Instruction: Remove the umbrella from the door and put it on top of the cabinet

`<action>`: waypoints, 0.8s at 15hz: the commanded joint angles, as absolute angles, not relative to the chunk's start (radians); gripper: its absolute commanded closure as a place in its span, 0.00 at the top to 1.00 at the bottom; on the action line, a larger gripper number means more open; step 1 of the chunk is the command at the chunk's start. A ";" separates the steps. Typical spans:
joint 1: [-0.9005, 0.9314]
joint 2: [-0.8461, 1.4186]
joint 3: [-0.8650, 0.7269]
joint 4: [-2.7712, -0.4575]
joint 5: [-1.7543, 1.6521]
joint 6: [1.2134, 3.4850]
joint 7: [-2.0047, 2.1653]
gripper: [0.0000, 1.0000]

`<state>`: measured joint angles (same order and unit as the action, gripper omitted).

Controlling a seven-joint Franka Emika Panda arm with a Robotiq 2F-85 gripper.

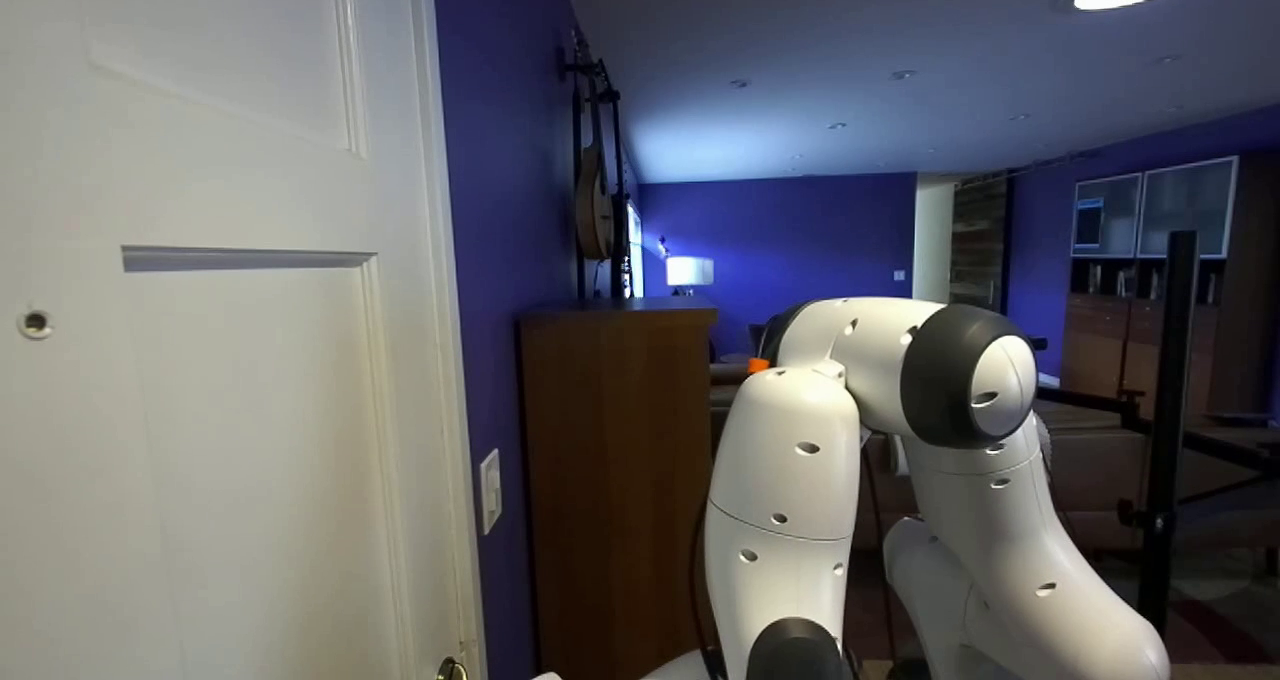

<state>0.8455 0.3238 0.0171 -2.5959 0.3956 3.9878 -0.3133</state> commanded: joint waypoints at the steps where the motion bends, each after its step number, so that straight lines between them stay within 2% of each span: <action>1: 0.796 0.308 0.066 -2.593 0.384 4.027 -0.328 0.04; 12: 0.764 0.322 0.122 -2.546 0.386 4.096 -0.347 0.04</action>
